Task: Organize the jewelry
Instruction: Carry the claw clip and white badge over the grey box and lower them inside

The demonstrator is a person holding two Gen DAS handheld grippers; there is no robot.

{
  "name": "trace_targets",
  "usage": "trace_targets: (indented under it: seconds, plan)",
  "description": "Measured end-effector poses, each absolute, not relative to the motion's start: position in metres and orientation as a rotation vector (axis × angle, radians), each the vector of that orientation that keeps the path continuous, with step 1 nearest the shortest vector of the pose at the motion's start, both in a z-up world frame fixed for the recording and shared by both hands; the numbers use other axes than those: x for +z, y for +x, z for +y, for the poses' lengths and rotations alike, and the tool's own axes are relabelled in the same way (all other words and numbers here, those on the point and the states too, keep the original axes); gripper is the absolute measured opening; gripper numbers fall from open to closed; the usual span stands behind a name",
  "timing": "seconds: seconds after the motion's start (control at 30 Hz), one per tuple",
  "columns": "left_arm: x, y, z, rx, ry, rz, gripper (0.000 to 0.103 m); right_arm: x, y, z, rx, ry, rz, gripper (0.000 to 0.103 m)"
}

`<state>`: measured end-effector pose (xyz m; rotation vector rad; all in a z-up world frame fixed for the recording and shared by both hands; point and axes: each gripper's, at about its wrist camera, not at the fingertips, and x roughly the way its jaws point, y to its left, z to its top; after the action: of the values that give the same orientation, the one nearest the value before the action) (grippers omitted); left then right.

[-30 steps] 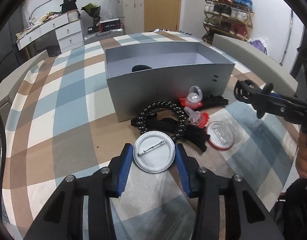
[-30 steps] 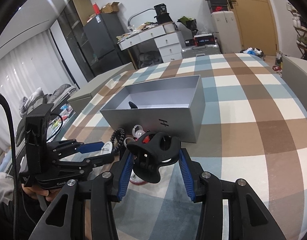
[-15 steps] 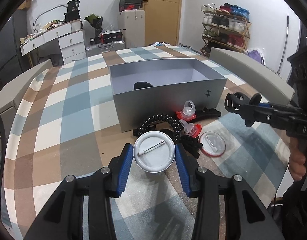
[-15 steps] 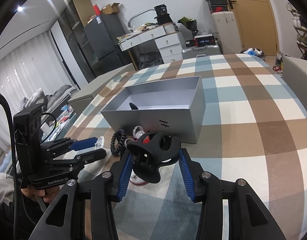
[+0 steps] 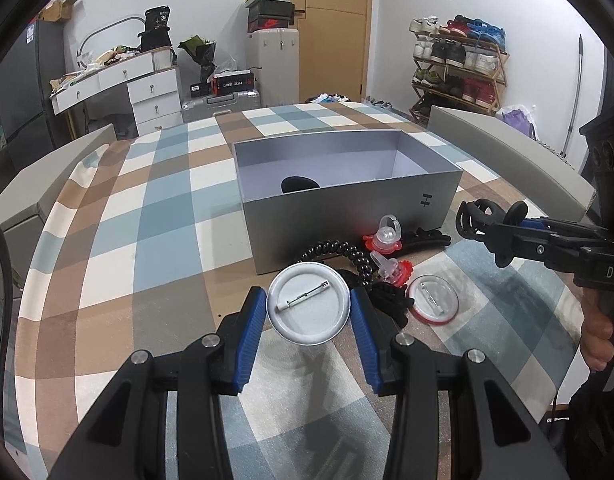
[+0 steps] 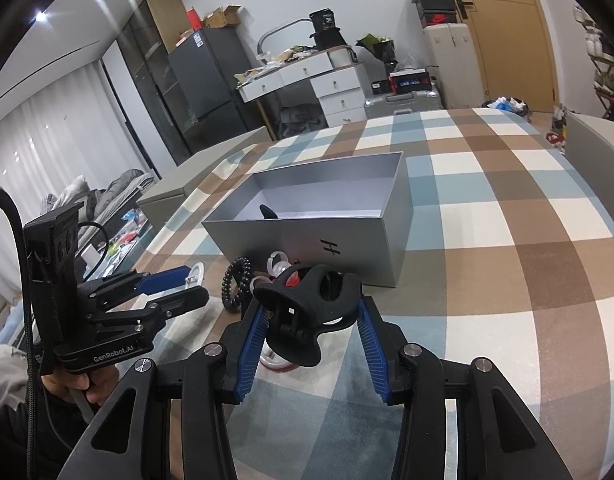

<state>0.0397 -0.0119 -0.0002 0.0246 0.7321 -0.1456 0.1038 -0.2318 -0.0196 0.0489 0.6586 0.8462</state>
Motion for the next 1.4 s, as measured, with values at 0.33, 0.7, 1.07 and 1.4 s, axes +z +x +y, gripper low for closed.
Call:
trace_targets:
  seconds: [0.33,0.7,1.07,1.4]
  plan:
    - [0.022,0.045,-0.001,-0.125,-0.029,0.662,0.037,0.002,0.111,-0.232,0.877,0.086,0.626,0.045]
    - [0.046,0.087,0.003,-0.077,-0.043,0.585,0.037,0.042,0.152,-0.207,0.888,0.155,0.602,0.045]
    - [0.028,0.101,0.004,-0.072,-0.04,0.623,0.037,0.016,0.185,-0.193,0.857,0.177,0.698,0.045]
    - [0.027,0.107,-0.003,-0.061,-0.016,0.625,0.037,0.012,0.182,-0.185,0.83,0.12,0.694,0.044]
